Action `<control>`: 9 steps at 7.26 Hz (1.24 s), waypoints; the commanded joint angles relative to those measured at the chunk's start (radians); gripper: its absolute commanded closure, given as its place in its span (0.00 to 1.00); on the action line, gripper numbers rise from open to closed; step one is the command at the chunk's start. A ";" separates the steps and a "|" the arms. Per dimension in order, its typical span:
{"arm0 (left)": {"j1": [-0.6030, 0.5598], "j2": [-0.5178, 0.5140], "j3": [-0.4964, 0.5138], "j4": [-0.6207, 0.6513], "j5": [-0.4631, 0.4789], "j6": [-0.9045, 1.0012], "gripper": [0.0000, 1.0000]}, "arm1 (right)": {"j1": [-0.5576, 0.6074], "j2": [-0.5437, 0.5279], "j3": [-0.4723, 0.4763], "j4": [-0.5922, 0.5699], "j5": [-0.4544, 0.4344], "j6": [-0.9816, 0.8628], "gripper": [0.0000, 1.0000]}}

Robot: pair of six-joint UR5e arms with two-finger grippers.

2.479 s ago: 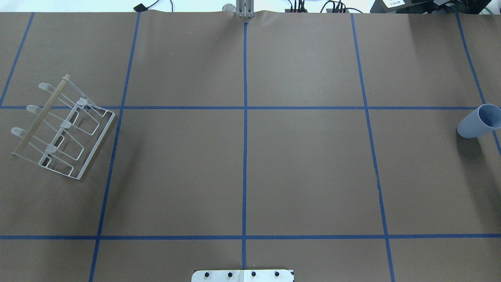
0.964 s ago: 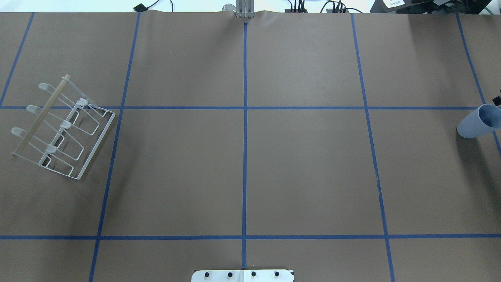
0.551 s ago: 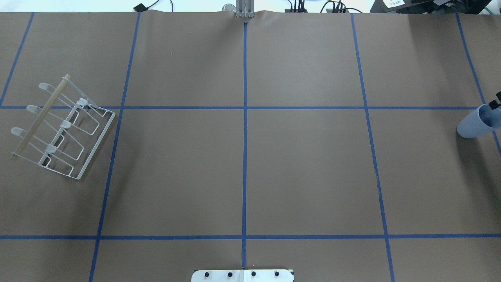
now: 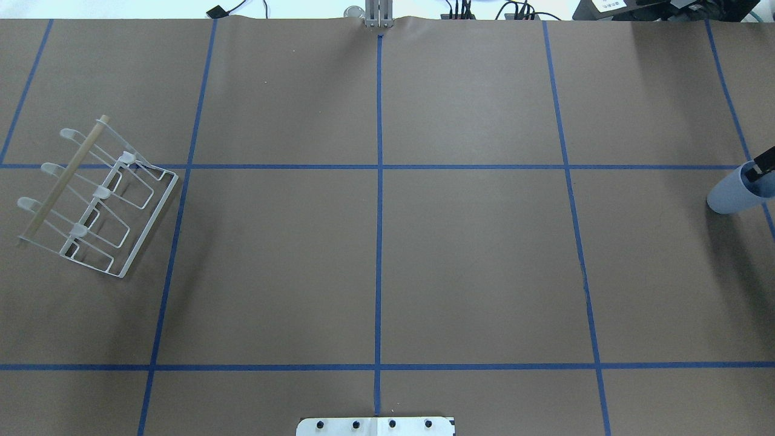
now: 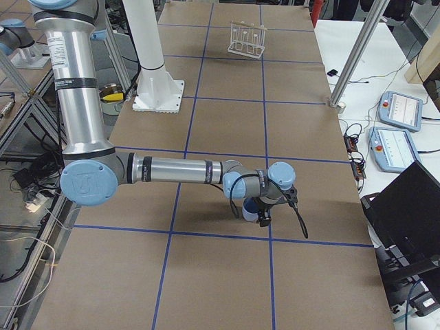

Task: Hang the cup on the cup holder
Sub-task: 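Close the right gripper on the cup's base and lift it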

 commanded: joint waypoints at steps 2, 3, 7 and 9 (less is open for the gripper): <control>0.000 -0.001 -0.003 0.000 0.000 0.000 0.01 | -0.003 -0.017 -0.002 -0.002 -0.002 -0.001 0.11; 0.000 -0.001 -0.006 0.000 0.000 0.000 0.02 | -0.004 -0.019 -0.009 0.000 -0.002 -0.001 0.37; 0.000 0.001 -0.010 -0.002 0.000 0.000 0.02 | -0.015 -0.022 0.012 0.030 0.001 -0.016 1.00; 0.000 -0.001 -0.014 -0.002 0.000 0.000 0.02 | 0.025 -0.039 0.093 0.027 0.064 -0.004 1.00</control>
